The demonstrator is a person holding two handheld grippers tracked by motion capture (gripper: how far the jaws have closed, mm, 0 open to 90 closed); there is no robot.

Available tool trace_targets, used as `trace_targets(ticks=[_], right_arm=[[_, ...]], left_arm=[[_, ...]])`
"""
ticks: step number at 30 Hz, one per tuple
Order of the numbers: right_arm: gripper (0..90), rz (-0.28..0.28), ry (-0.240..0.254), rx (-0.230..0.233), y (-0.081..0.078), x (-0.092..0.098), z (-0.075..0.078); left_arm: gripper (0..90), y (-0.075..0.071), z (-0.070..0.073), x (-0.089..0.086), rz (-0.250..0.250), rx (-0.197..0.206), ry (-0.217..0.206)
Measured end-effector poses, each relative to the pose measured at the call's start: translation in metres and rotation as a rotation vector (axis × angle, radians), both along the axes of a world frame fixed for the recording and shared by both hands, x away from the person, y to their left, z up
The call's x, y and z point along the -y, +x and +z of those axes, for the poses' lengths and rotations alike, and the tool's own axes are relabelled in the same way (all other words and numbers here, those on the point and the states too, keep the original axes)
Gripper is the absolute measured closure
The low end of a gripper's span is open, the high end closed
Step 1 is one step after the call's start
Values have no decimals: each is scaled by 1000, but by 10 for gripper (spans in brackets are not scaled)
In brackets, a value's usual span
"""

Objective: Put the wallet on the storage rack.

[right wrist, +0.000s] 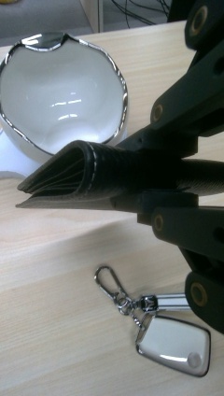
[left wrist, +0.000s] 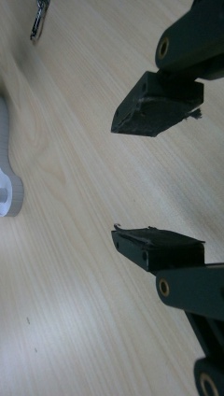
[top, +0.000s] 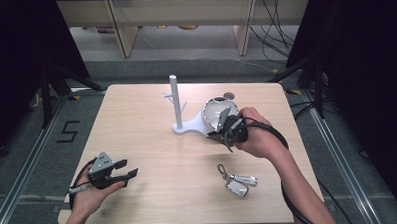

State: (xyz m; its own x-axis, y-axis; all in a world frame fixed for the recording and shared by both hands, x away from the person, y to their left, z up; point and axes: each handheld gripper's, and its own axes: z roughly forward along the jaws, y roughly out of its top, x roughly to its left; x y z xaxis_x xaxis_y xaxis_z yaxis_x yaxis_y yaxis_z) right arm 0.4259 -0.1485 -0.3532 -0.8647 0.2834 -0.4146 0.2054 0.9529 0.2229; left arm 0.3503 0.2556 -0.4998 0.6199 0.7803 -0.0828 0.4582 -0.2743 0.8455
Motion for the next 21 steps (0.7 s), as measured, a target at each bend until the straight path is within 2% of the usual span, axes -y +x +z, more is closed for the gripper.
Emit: trace_targets(ticks=[2,4,5,6,7,8,9,10,11,12,13,14,15,17,20,21], right_arm=[[780,8,-7,3,3,2,2],[779,43,-17,34,7,4,6],[779,10,-6,24,6,3,8],[779,67,-24,47,11,5,10],[779,13,-13,38,9,5,12],[779,39,-19,50,12,6,14],[779,18,-13,47,11,6,16],[779,79,-30,76,16,8,18],[779,-7,-16,42,12,7,18],[779,41,-18,66,17,8,19],[779,22,-18,64,17,7,21],[779,40,-23,68,20,9,22],[779,19,-21,70,20,8,22],[779,40,-16,76,24,9,24],[779,40,-27,72,27,7,26],[779,12,-31,64,27,6,27]], left_arm=[[410,1,-2,-1,5,2,3],[406,1,-3,-1,16,5,-2],[404,1,-3,-1,23,9,-2],[402,0,-3,-1,31,5,4],[400,1,-4,-1,25,1,-6],[395,1,-5,-1,28,0,-9],[391,1,-5,-1,30,-7,-10],[388,1,-6,-1,36,-10,-12],[385,1,-7,0,37,-17,-12],[383,1,-7,0,32,-22,-12],[381,1,-8,0,31,-22,-13],[380,1,-8,1,30,-21,-18],[380,1,-8,1,29,-20,-20],[378,1,-8,1,30,-22,-20],[377,1,-9,2,21,-25,-17],[377,1,-9,3,21,-26,-17]])
